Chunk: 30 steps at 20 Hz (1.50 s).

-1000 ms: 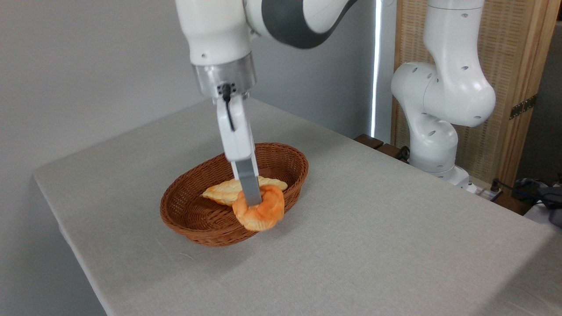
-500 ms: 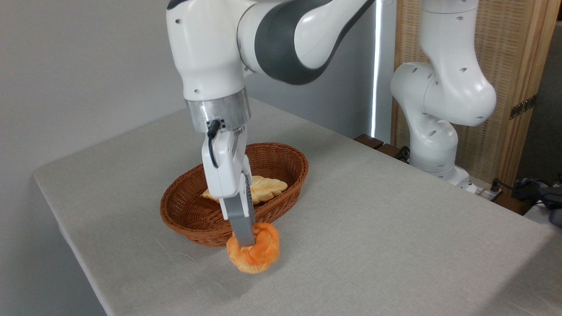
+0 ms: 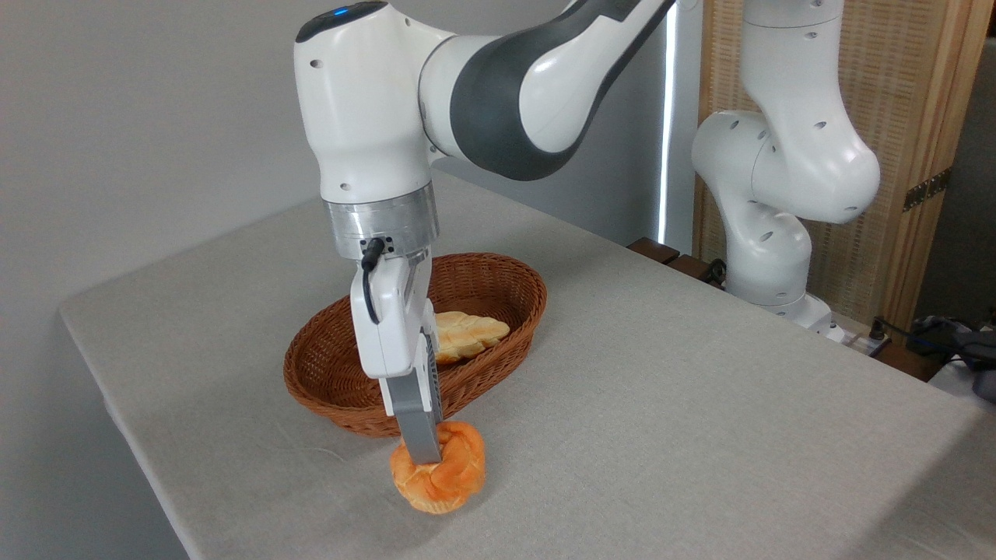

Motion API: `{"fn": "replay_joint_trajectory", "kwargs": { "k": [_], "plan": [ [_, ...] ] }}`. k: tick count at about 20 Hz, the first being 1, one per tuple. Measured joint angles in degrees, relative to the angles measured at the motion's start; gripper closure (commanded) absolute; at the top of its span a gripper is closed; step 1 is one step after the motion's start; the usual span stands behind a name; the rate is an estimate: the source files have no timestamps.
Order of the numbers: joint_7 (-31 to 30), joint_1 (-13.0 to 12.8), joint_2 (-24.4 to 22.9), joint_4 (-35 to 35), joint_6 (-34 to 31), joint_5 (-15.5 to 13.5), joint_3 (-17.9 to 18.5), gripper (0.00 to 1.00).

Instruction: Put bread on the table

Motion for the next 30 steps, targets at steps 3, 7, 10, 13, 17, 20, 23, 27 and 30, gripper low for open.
{"fn": "replay_joint_trajectory", "kwargs": {
  "k": [3, 7, 10, 13, 17, 20, 23, 27, 30],
  "plan": [
    [0.0, 0.4, 0.0, 0.1, 0.0, 0.0, 0.0, 0.00],
    [0.0, 0.4, 0.0, 0.2, 0.0, 0.0, 0.0, 0.00],
    [0.0, 0.4, 0.0, 0.2, 0.0, 0.0, 0.0, 0.00],
    [0.0, 0.4, 0.0, 0.4, 0.0, 0.0, 0.0, 0.00],
    [-2.6, 0.5, -0.1, 1.9, 0.0, -0.5, 0.0, 0.00],
    [-10.5, 0.7, -0.3, 4.7, -2.1, -1.2, 0.0, 0.00],
    [-16.4, 0.8, -0.6, 8.0, -8.3, -1.5, -0.1, 0.00],
    [-27.2, 0.9, -1.0, 13.7, -19.5, -4.0, -0.3, 0.00],
    [-34.5, 0.9, -1.4, 15.2, -21.6, -7.7, -0.3, 0.00]
  ]
}}
